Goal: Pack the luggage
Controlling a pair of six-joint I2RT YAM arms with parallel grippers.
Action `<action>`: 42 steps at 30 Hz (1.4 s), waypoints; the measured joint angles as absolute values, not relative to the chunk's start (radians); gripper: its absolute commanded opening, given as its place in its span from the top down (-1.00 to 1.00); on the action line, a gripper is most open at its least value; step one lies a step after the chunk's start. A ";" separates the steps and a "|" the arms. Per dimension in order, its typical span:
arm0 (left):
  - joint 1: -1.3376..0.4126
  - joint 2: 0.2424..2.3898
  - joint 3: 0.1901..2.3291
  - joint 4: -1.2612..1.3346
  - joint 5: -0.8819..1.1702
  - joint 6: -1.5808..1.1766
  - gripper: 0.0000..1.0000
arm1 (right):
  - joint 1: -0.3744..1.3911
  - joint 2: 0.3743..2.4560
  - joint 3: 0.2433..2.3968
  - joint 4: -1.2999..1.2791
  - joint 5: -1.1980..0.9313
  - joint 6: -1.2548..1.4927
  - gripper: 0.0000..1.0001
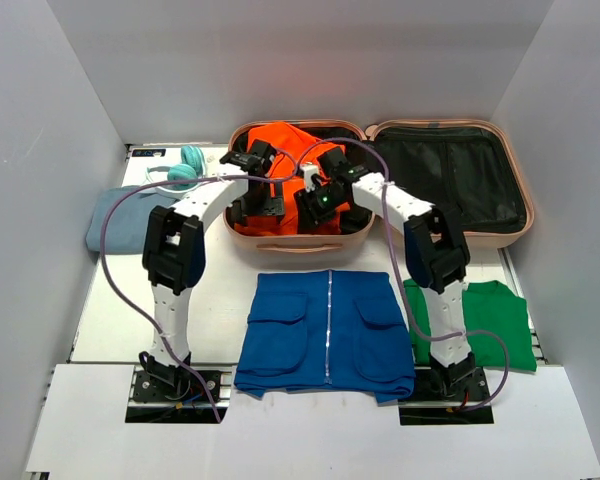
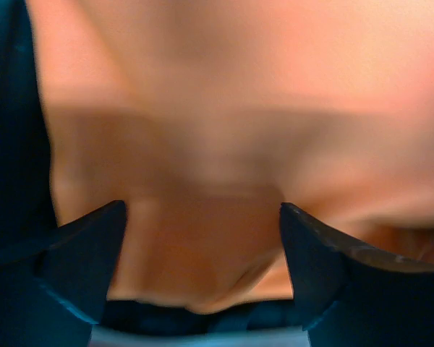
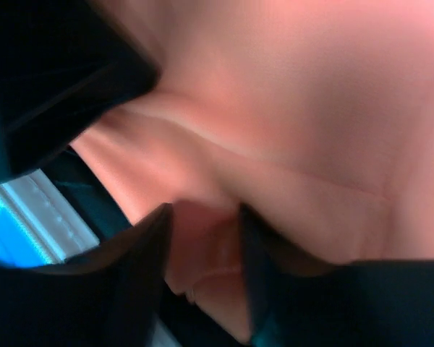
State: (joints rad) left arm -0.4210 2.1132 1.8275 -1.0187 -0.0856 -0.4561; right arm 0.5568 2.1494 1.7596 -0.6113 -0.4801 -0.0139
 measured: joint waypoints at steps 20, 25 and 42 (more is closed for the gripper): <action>-0.591 1.222 1.122 -0.994 -0.037 -0.445 -1.00 | 0.506 1.245 1.093 -0.616 0.040 0.202 -0.81; -0.674 1.223 0.856 -0.936 -0.014 -0.556 -1.00 | 0.503 1.007 0.884 -0.673 0.085 0.246 -0.81; -0.718 1.224 0.517 -0.276 0.113 -0.671 -1.00 | 0.503 0.850 0.768 -0.679 0.012 0.257 -0.81</action>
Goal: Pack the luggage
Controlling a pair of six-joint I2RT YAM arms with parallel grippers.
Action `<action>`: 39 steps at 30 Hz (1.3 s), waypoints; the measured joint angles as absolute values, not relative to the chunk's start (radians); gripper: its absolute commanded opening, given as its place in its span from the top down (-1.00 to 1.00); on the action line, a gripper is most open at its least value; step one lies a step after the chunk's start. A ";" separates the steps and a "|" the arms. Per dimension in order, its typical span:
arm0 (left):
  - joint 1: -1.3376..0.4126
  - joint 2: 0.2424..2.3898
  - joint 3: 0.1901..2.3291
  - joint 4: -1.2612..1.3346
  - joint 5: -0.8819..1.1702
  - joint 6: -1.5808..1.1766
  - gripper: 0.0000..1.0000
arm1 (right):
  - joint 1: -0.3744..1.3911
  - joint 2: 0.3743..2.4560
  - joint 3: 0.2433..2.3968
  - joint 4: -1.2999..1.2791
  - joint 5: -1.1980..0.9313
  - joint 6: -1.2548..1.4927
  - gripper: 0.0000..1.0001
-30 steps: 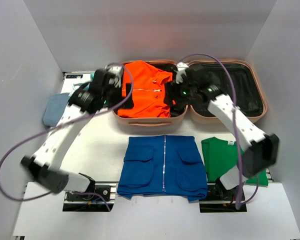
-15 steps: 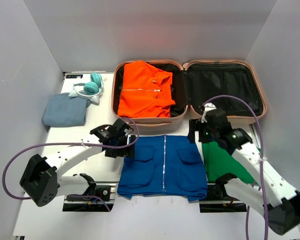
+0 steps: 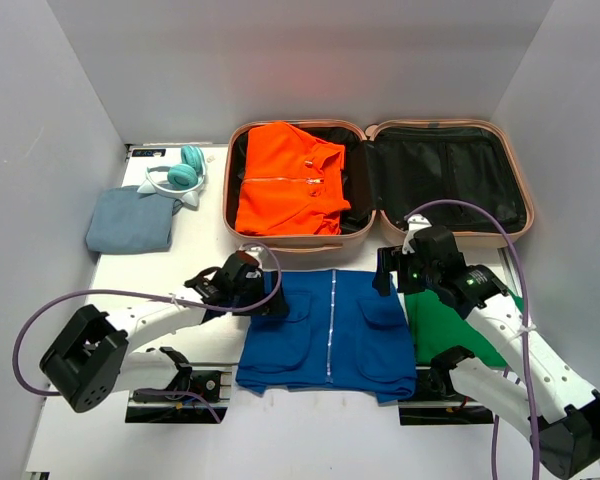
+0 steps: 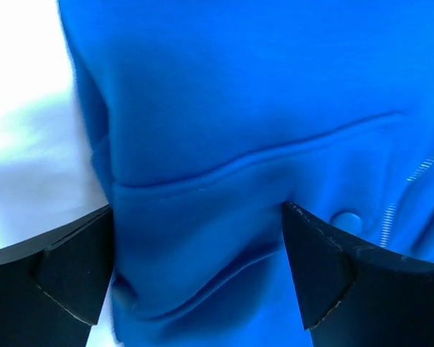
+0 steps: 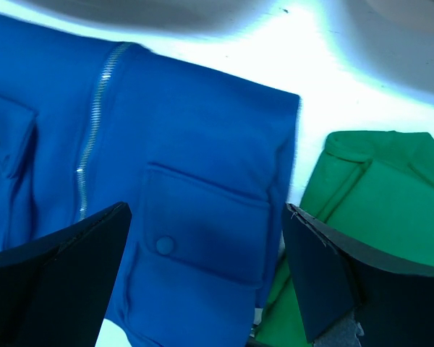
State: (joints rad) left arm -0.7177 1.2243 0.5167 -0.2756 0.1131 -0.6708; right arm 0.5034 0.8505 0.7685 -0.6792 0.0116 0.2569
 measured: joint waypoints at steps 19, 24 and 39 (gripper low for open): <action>-0.845 1.368 0.545 -0.014 0.078 -0.614 1.00 | 0.500 0.830 0.754 -0.680 0.059 0.220 -0.81; -0.894 1.183 0.553 -0.152 -0.034 -0.394 1.00 | 0.500 0.830 0.754 -0.679 0.084 0.198 -0.81; -0.897 1.143 0.961 -0.413 -0.042 0.422 1.00 | 0.500 0.771 0.748 -0.616 0.242 0.128 -0.81</action>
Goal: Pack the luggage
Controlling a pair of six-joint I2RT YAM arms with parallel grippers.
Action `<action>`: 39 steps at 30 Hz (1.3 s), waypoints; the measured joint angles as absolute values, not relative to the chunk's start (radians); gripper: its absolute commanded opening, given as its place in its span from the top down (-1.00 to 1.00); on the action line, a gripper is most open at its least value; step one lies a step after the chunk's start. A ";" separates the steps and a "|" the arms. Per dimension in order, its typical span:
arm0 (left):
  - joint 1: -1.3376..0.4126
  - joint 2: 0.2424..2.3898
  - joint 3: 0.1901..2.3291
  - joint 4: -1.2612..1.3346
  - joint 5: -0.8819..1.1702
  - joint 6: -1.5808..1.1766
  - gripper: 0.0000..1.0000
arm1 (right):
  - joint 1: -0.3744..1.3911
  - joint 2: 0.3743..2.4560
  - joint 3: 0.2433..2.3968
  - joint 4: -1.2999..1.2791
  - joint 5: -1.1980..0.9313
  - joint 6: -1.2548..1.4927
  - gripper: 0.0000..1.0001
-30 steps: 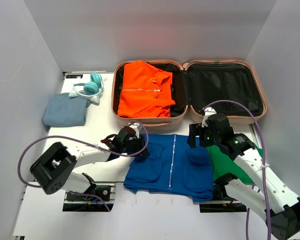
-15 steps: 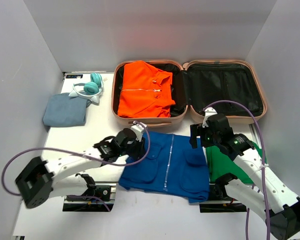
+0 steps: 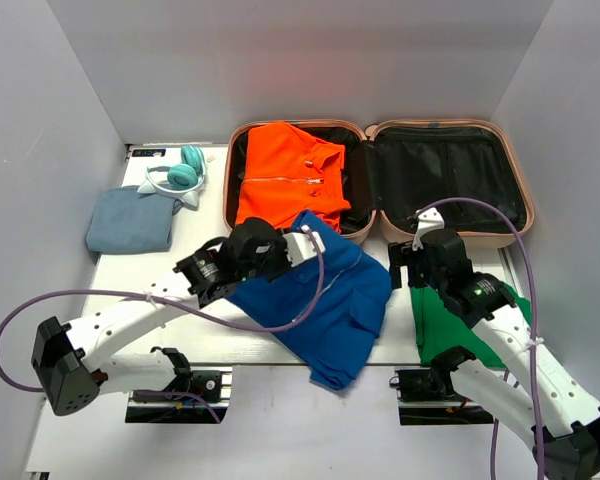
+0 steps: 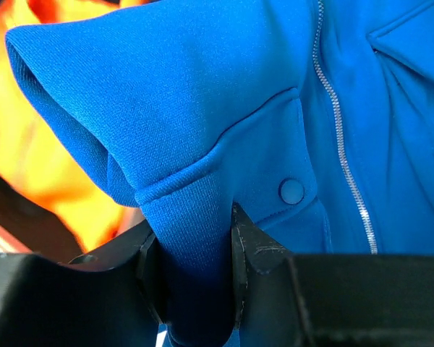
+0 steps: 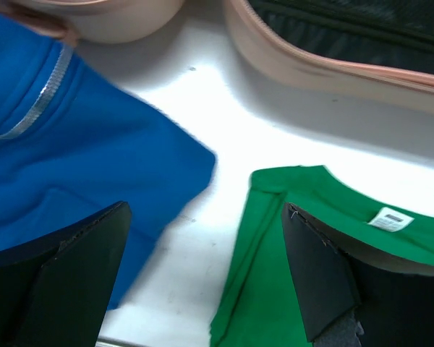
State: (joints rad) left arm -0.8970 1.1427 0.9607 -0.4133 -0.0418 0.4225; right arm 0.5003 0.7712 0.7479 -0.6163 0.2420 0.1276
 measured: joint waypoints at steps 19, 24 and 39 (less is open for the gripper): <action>-0.547 1.781 1.883 -0.836 0.242 0.982 1.00 | 0.500 0.888 0.747 -0.540 0.446 0.096 -0.81; -0.525 1.876 1.998 -0.875 0.314 1.079 1.00 | 0.499 0.918 0.750 -0.527 0.474 0.098 -0.81; -0.450 2.185 2.122 -0.538 0.397 1.201 1.00 | 0.484 1.035 0.790 -0.512 0.544 0.152 -0.81</action>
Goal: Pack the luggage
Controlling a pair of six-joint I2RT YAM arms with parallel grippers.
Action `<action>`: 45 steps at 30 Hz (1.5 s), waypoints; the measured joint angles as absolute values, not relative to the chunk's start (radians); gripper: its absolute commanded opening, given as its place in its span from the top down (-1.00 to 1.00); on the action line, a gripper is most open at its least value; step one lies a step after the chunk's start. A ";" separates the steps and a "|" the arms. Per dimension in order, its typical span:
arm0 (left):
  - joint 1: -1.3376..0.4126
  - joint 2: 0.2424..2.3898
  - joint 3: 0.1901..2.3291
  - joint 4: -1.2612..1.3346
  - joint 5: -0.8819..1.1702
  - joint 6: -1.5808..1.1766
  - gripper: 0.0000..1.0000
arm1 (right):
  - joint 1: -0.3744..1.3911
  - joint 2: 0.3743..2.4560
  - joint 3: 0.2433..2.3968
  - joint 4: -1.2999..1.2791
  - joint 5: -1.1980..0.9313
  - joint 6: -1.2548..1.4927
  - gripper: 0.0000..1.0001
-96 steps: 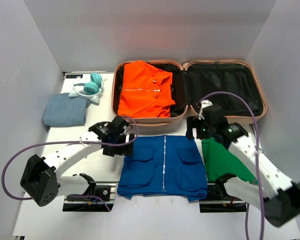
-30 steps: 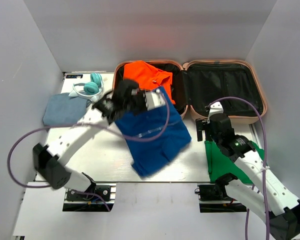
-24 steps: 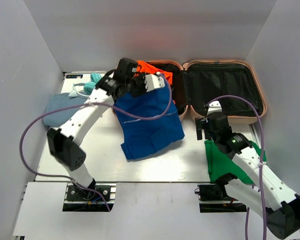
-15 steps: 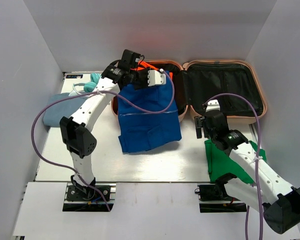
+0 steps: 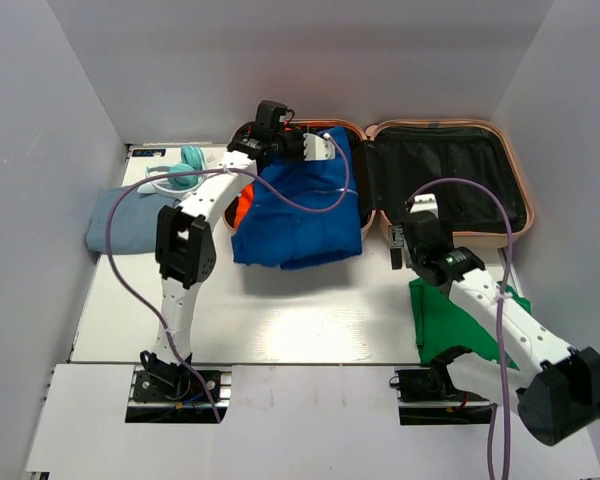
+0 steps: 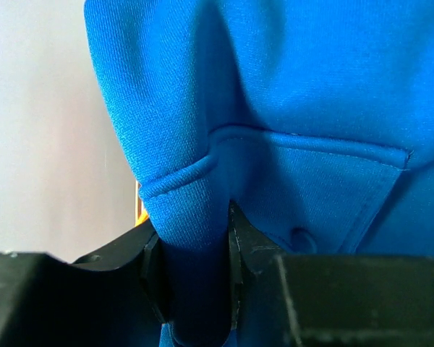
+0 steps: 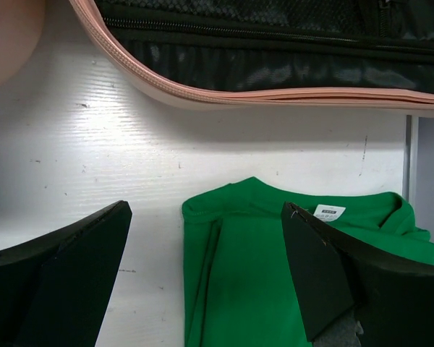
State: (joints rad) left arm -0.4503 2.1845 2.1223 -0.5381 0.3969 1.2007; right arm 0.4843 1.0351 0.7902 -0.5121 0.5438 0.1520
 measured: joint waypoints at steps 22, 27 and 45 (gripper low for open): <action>-0.310 2.341 2.124 0.094 0.587 0.999 -1.00 | 0.478 1.270 0.935 -0.564 0.500 0.229 -0.81; -0.313 2.322 2.042 0.318 0.371 0.686 -1.00 | 0.478 1.284 0.952 -0.498 0.437 0.207 -0.81; -0.258 1.987 1.890 -0.252 0.007 -0.087 -1.00 | 0.468 1.913 1.706 -0.510 0.003 -0.200 -0.80</action>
State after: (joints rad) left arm -0.2584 1.9865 1.8900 -0.2523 0.0074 -0.0868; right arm 0.4683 1.9133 1.7058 -0.5098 0.0029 -0.2001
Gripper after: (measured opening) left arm 0.998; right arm 0.892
